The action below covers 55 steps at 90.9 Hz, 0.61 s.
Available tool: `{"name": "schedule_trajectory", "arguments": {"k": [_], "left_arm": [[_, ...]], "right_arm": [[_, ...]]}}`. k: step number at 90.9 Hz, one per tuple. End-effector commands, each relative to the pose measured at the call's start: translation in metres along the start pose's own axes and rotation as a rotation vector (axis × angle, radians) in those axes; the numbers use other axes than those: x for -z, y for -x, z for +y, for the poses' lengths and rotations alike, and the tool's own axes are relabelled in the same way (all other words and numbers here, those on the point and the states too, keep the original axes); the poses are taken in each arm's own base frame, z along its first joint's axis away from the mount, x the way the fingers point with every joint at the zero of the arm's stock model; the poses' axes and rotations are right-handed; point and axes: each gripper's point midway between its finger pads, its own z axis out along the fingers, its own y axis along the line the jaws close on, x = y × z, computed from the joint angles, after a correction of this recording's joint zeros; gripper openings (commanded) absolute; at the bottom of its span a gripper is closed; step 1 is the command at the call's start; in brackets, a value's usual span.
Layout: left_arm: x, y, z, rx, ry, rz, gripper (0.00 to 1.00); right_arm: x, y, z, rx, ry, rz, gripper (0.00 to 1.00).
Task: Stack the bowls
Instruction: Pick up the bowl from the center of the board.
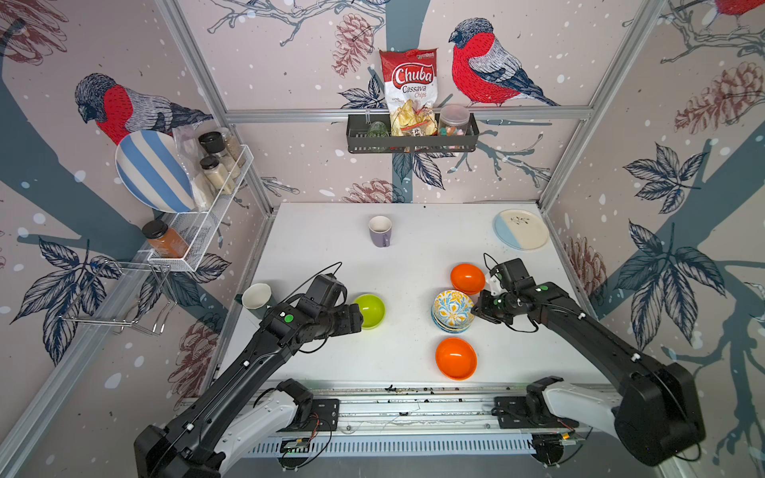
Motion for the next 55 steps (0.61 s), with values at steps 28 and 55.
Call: {"name": "schedule_trajectory", "arguments": {"k": [28, 55], "left_arm": [[0.000, 0.004, -0.002, -0.008, 0.000, -0.019, 0.85], [0.001, 0.003, -0.001, -0.007, 0.003, -0.021, 0.85]], "right_arm": [[0.004, -0.003, -0.004, 0.006, -0.033, 0.009, 0.17], [0.047, -0.004, 0.010, 0.016, 0.001, -0.059, 0.44]]}}
